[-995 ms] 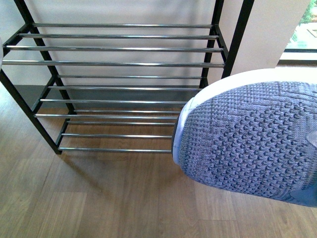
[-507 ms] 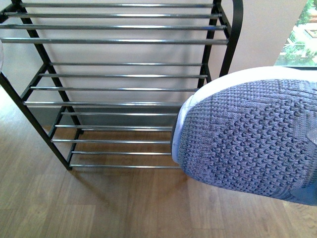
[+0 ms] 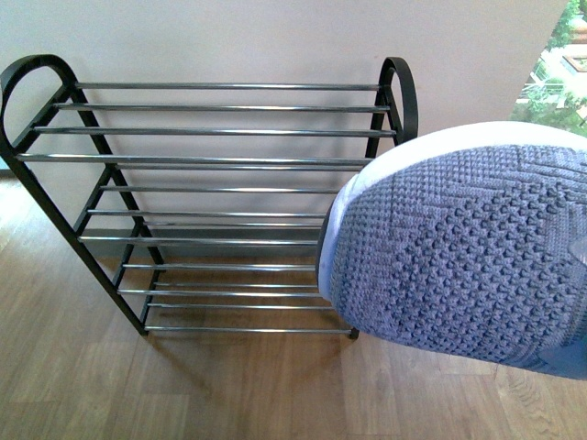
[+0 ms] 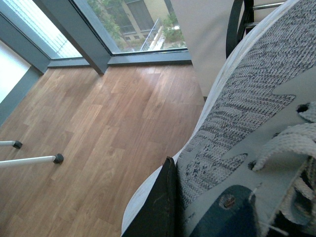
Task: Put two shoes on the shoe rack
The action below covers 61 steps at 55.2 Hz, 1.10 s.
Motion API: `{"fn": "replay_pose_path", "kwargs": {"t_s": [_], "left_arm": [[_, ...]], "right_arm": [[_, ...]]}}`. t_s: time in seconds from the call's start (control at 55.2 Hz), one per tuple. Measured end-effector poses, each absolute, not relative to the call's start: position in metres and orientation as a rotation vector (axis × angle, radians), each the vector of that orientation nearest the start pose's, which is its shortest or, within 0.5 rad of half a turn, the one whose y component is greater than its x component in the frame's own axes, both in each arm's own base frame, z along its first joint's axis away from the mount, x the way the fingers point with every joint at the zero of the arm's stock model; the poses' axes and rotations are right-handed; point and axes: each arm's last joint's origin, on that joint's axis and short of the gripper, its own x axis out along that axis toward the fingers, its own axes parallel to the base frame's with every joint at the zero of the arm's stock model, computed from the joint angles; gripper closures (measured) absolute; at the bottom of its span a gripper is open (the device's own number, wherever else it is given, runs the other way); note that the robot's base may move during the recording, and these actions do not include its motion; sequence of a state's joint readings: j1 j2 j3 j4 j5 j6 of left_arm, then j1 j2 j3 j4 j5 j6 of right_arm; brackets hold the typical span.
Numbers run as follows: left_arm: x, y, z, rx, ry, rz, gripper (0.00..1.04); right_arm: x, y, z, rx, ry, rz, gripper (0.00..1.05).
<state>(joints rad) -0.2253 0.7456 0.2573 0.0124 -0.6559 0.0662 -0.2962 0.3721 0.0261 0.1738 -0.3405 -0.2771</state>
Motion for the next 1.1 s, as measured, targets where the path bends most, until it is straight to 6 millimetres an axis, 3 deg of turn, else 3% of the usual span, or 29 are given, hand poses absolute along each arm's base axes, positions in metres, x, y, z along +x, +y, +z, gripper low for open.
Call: {"fn": "replay_pose_path", "kwargs": {"t_s": [1.104], "left_arm": [[0.1512,-0.0158,0.1792,0.269,0.448,0.418,1.03]], "right_arm": [[0.1162,-0.025,0.1561,-0.221,0.156,0.075,0.98]]}}
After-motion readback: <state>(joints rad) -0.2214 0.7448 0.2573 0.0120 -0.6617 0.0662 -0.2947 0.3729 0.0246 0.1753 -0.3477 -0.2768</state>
